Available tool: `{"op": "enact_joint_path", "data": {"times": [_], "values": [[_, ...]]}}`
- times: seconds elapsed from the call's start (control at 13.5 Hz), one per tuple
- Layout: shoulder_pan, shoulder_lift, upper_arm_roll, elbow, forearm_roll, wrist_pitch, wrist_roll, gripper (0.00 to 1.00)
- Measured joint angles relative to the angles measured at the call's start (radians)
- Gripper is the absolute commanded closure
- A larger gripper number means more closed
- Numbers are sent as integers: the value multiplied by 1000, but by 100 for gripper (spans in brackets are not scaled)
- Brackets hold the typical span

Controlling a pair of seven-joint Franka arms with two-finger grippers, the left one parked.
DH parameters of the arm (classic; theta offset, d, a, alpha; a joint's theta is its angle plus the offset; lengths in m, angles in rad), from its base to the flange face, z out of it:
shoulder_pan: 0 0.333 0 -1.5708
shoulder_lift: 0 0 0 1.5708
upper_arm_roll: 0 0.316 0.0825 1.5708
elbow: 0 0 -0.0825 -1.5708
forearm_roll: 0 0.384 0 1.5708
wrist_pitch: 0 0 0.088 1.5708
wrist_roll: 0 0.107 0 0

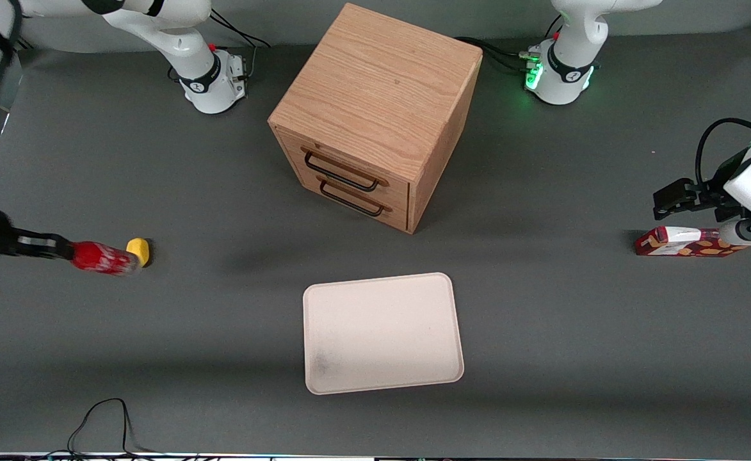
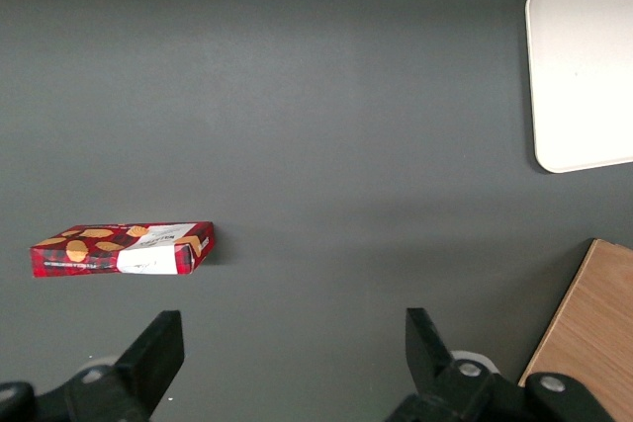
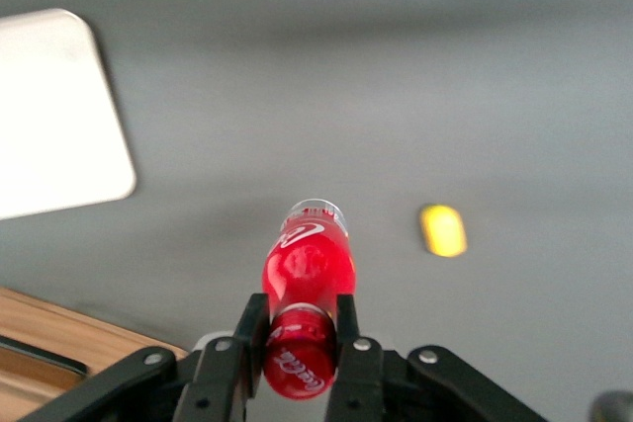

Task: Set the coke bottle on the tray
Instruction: 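Lift the bottle and carry it toward the cream tray, then lower the bottle onto the tray's corner and open the right gripper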

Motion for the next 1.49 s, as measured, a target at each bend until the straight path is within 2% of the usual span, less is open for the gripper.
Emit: {"op": "enact_joint_path", "data": {"times": [0.15,0.3,0.52,0.67,0.97,1.11,1.26,1.49], "values": [[25,57,100,-4,0,110,192,100],[67,113,139,-7,-1,231,295,100],[139,198,142,-12,-4,405,358,100],[176,267,141,-12,-38,520,399,100],[196,361,140,-11,-71,704,449,100],[202,390,140,-11,-97,773,480,100],[217,417,140,-11,-151,822,530,100],[232,433,140,-10,-164,838,546,100]]}}
